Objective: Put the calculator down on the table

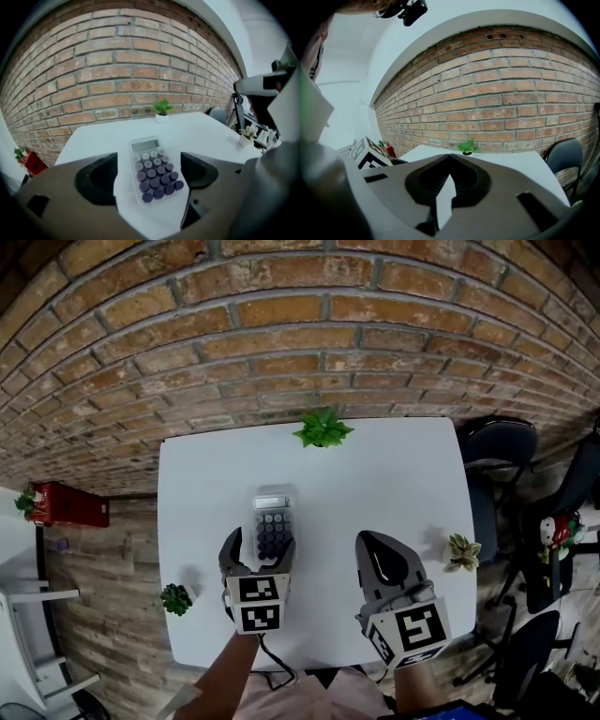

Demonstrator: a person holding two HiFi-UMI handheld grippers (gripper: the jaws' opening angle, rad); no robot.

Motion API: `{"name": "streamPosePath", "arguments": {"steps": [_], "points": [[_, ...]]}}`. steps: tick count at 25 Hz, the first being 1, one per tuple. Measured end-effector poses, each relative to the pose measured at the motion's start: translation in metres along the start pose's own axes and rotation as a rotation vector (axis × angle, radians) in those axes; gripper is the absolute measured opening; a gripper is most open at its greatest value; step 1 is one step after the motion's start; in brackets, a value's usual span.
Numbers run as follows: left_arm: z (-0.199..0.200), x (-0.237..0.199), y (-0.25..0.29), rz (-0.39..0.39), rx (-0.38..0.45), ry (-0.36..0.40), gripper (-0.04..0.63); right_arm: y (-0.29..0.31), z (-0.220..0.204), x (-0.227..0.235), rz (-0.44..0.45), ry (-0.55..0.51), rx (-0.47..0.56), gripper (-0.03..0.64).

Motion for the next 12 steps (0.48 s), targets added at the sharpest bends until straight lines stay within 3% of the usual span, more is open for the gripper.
{"name": "streamPosePath", "arguments": {"steps": [4,9,11,12], "points": [[0.020,-0.004,-0.051,-0.019,0.205,-0.068,0.410,-0.008,0.013,-0.014,0.028,-0.034,0.047,0.003],[0.050,-0.001,-0.125,-0.020,0.445,-0.064,0.399,-0.023,0.037,-0.029,0.053,-0.089,0.133,0.003],[0.059,-0.003,-0.154,0.009,0.533,-0.062,0.363,-0.030,0.049,-0.033,0.056,-0.109,0.174,0.003],[0.062,-0.005,-0.168,0.036,0.574,-0.062,0.307,-0.033,0.056,-0.035,0.057,-0.118,0.195,0.003]]}}
Point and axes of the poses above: the fingertips, and each gripper's own axes: y forward along the fingers, x to its right, z out of its top, the point moved 8 cm from there along -y, backward along the fingers, and after that the axes turned 10 degrees about -x, right-handed, at the moved point
